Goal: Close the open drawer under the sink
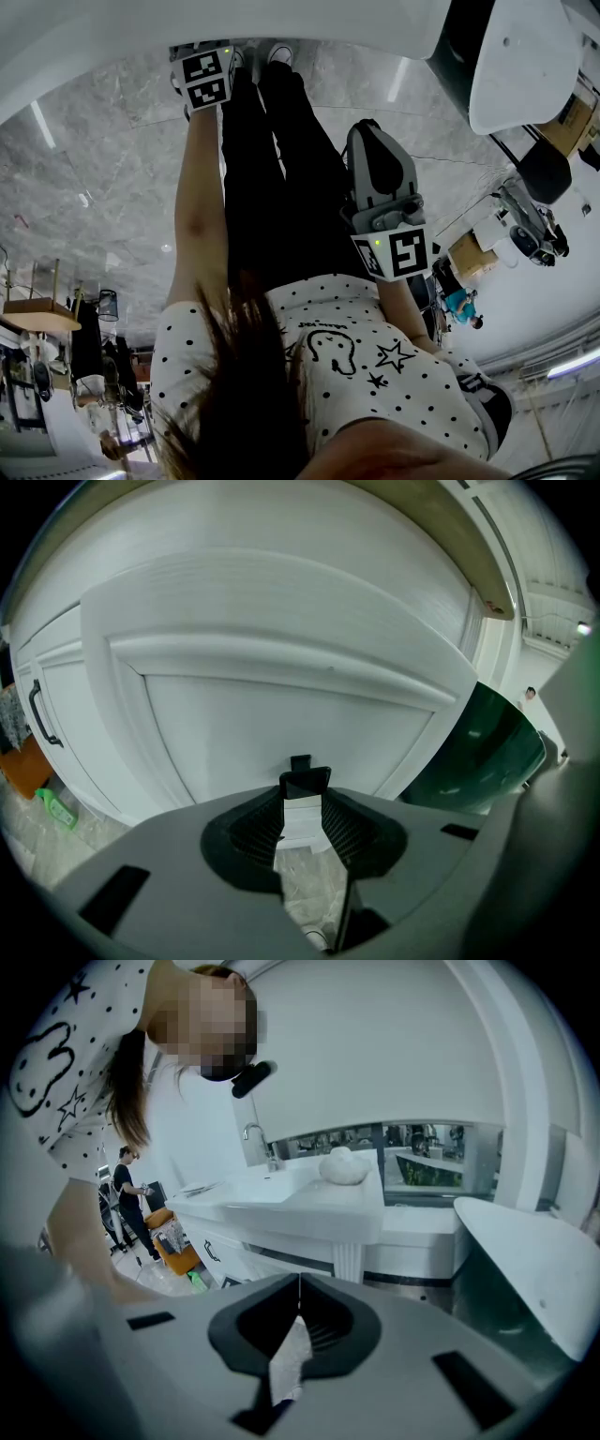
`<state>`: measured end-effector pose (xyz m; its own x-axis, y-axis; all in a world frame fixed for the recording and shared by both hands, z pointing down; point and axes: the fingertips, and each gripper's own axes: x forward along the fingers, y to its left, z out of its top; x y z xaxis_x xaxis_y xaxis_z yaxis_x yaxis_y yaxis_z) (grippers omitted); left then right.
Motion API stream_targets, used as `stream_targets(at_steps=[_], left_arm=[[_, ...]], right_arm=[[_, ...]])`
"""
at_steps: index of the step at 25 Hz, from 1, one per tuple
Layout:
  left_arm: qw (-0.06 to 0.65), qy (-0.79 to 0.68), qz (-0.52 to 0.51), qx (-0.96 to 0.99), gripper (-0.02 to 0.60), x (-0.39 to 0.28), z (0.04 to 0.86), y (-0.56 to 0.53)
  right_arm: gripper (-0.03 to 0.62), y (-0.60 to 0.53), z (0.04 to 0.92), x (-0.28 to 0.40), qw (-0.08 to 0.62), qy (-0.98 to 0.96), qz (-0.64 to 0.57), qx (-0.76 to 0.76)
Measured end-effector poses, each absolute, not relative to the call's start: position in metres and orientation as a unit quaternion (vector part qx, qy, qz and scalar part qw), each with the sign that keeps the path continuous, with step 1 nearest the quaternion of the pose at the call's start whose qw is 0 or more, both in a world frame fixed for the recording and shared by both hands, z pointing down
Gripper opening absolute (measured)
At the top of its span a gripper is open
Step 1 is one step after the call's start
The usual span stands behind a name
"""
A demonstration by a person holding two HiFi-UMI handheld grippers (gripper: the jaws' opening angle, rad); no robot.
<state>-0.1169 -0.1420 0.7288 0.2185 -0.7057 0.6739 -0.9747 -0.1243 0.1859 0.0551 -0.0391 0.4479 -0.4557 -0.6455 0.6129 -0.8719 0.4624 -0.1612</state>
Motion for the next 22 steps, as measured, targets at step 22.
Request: stream_targets(at_steps=[22], left_arm=[[0.308,-0.594,0.204,0.714,0.121,-0.113,0.723,-0.175]], right_arm=[[0.014,-0.045,0.448,0.061,0.247,-0.818,0.237,0.462]])
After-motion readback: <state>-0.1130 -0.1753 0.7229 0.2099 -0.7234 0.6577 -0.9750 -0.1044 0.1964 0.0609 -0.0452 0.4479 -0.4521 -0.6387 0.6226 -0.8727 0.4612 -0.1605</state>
